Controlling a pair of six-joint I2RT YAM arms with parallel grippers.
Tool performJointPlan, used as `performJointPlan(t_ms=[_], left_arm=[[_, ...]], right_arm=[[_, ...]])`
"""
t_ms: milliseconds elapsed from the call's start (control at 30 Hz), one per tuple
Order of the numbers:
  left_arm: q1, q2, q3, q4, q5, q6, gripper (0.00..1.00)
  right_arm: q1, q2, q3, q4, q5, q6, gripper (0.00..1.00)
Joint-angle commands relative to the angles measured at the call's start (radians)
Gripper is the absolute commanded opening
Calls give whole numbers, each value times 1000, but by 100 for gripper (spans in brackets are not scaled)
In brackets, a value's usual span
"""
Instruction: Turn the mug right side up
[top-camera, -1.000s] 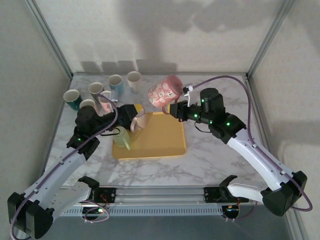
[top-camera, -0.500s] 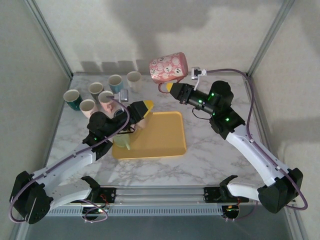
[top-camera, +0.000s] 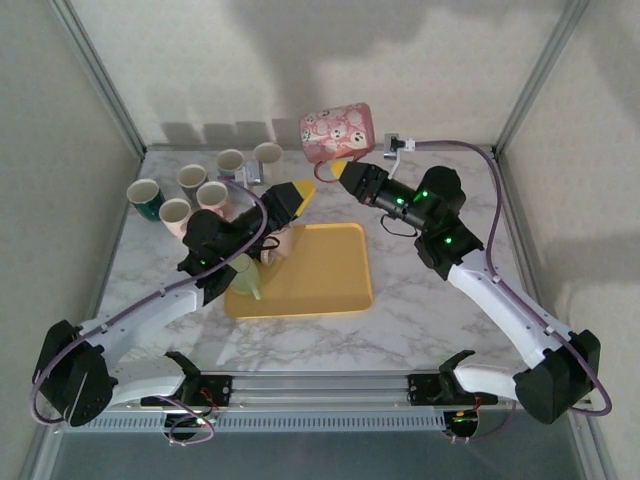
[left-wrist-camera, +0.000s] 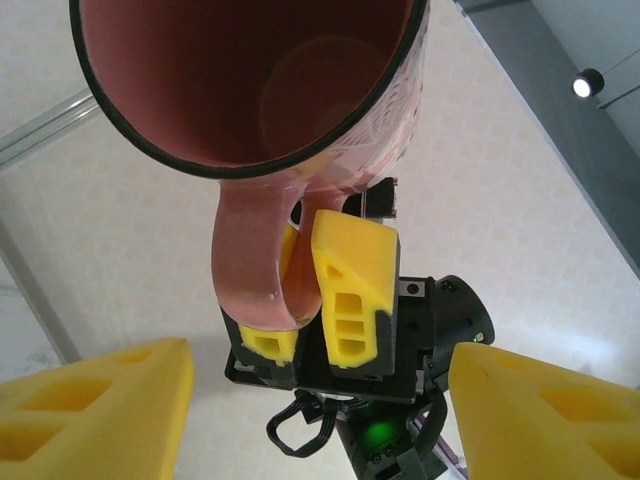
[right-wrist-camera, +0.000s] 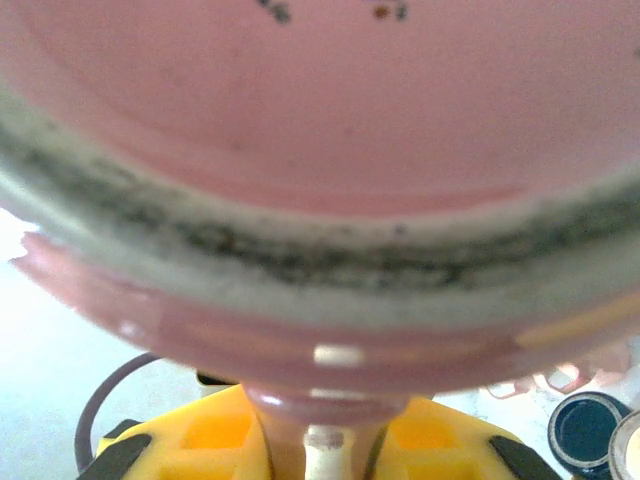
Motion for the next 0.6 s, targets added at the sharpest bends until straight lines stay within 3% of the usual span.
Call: performJointPlan(t_ms=[0,267,567], left_arm=[[-12,19,44,50,-5,9,67],[-17,82,83,64,0,2,66],[-18,161,152,97,-13,8,54]], right_arm=[[-4,-17,5,202,-17,28,0],[-1,-21,-19,235,-21,66,0],[4,-37,-46,245,-19,81,0]])
